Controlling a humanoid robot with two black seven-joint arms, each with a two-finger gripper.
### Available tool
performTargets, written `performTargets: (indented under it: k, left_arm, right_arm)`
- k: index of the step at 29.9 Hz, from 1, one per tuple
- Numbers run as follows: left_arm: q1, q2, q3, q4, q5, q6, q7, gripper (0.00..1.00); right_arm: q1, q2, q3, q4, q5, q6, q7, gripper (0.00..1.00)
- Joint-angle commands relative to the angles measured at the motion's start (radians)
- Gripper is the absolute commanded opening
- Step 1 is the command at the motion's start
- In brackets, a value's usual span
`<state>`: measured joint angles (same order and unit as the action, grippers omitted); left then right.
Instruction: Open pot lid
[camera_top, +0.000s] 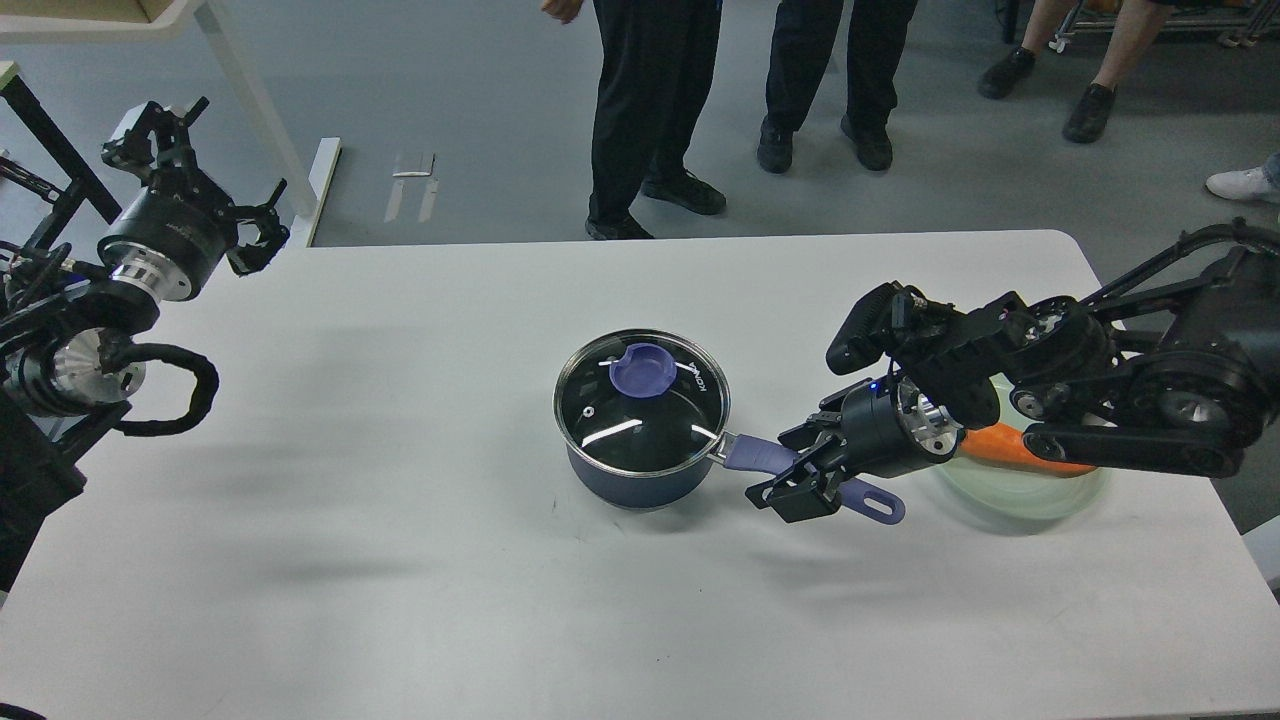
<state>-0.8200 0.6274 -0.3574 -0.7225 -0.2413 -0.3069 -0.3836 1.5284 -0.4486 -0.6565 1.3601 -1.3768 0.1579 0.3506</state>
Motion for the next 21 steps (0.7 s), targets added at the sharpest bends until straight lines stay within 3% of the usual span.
performTargets:
  k: [1, 21]
  left_arm:
    - [-0.001, 0.0, 0.0, 0.0, 0.0, 0.0, 0.0, 0.99]
    - [-0.011, 0.023, 0.0, -0.02, 0.008, 0.002, 0.003, 0.99]
  right_arm:
    - [0.004, 0.011, -0.002, -0.007, -0.018, 0.0, -0.004, 0.61]
    - [0.009, 0.001, -0.041, 0.001, -0.027, 0.002, -0.013, 0.42]
